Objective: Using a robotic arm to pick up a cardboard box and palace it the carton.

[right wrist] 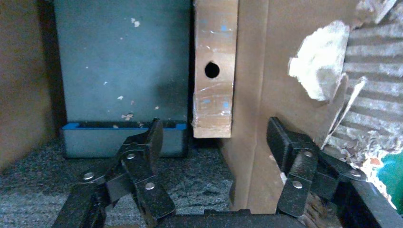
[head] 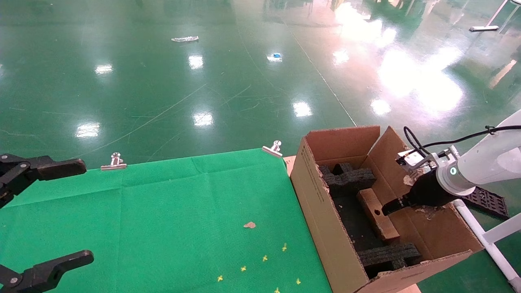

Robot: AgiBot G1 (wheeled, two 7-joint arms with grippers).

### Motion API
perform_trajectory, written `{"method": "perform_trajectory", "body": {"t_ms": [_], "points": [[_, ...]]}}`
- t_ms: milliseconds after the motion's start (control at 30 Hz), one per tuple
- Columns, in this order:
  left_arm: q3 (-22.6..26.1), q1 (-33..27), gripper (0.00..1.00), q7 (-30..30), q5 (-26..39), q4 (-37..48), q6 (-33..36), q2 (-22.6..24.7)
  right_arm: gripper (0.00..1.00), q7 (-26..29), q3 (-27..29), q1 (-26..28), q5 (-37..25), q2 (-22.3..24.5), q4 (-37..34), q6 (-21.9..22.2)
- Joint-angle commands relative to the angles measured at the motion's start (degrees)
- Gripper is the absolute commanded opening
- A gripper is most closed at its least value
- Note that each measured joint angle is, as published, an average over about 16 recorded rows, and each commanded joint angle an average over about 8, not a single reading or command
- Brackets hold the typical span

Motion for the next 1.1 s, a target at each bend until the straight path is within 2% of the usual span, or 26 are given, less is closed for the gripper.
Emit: {"method": "perform_trajectory", "body": {"t_ms": [33,300,633,833,1100], "points": [[0.0,0.0,1.0,0.0,0.0,0.0,0.0,0.0,1.0,-0.1,0.0,0.2,0.0,0.0,0.1,-0.1],[0.0,0.0,1.0,0.0,0.0,0.0,0.0,0.0,1.0,-3.4,0.8,8.8,1.0,1.2,1.6,-2.4],[0.1,0.0,1.0,0.0,0.0,0.0,0.0,0.0,1.0,-11.7,3.9,21.7,4.8,4.2,7.1,-3.9],[0.1,0.0,1.0,0.0,-0.1,0.0,0.0,0.0,1.0,-16.2,6.2,23.3,8.0,6.8,11.7,-4.2],[0.1,0.0,1.0,0.1,-0.1,0.0,-0.1,0.0,1.0,-19.7,9.8,21.5,12.0,9.5,16.7,-5.0]]}}
